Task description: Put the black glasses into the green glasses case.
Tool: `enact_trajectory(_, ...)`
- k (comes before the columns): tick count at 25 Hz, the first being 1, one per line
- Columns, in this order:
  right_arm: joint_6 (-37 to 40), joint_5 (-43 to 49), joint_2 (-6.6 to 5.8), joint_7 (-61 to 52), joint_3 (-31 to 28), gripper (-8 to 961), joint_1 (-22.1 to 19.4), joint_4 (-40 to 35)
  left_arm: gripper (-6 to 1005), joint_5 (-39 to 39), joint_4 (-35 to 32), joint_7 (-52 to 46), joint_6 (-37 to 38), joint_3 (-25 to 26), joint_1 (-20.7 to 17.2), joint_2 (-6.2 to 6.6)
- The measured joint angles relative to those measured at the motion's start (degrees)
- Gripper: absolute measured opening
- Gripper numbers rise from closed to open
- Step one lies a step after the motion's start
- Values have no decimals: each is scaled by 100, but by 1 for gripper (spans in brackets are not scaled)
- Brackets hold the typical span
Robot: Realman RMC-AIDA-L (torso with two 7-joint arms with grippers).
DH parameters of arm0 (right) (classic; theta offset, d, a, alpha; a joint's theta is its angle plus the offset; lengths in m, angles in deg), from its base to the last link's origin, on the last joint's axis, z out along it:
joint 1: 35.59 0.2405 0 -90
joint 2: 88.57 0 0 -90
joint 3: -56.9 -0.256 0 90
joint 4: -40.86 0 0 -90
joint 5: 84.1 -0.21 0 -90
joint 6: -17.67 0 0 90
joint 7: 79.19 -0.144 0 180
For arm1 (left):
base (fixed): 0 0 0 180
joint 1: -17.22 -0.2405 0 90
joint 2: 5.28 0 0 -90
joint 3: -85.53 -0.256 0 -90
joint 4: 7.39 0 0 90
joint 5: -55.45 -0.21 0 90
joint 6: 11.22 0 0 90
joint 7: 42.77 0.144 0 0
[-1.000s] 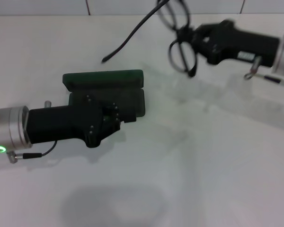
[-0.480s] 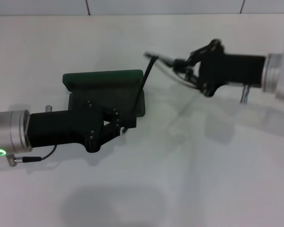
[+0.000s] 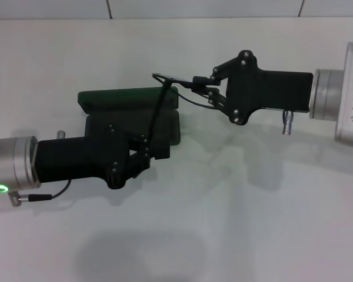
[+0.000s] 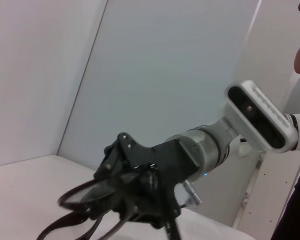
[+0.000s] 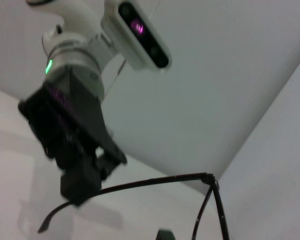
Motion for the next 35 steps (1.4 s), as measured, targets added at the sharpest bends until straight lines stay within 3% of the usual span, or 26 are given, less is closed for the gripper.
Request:
enact_trajectory(20,325,-563,-1,-372,657,84,103,2,3,1,0,5,-7,-62,70,-42)
enact_trajectory(35,785,-653,-19,-753,710,87,253,155,2,1,0,9,-7,-69,115,-45)
